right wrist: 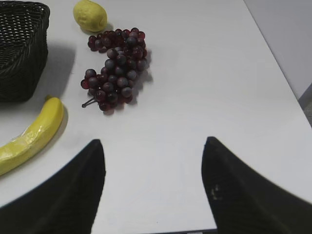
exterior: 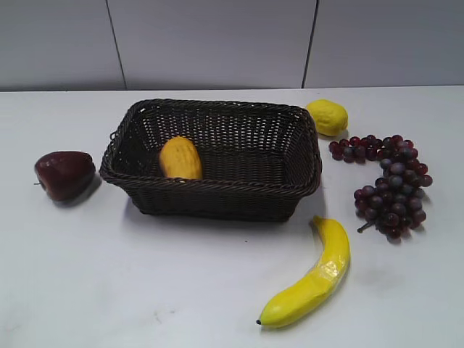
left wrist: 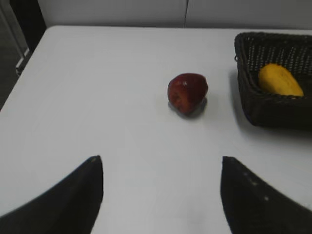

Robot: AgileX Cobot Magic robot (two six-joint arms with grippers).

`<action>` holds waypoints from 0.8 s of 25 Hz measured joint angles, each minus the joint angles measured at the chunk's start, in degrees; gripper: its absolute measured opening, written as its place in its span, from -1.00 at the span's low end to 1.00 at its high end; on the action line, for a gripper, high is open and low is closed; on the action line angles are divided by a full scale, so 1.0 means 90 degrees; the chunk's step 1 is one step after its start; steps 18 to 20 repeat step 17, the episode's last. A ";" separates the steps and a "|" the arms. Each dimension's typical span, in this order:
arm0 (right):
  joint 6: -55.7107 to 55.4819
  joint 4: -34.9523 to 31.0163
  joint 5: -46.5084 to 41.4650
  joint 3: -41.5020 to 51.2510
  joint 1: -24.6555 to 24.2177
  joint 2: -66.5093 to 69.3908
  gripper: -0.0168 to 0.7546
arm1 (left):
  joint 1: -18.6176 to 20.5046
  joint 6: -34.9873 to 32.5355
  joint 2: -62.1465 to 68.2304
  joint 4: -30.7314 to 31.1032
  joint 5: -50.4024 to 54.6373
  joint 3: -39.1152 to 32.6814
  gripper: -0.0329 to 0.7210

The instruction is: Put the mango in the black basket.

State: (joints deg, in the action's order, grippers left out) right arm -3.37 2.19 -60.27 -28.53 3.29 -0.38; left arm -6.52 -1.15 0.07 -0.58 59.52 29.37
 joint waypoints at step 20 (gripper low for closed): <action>0.0000 -0.0064 -0.0006 0.0000 0.0000 -0.0002 0.29 | 0.0000 -0.0007 -0.0045 -0.0053 0.0009 -0.0020 0.52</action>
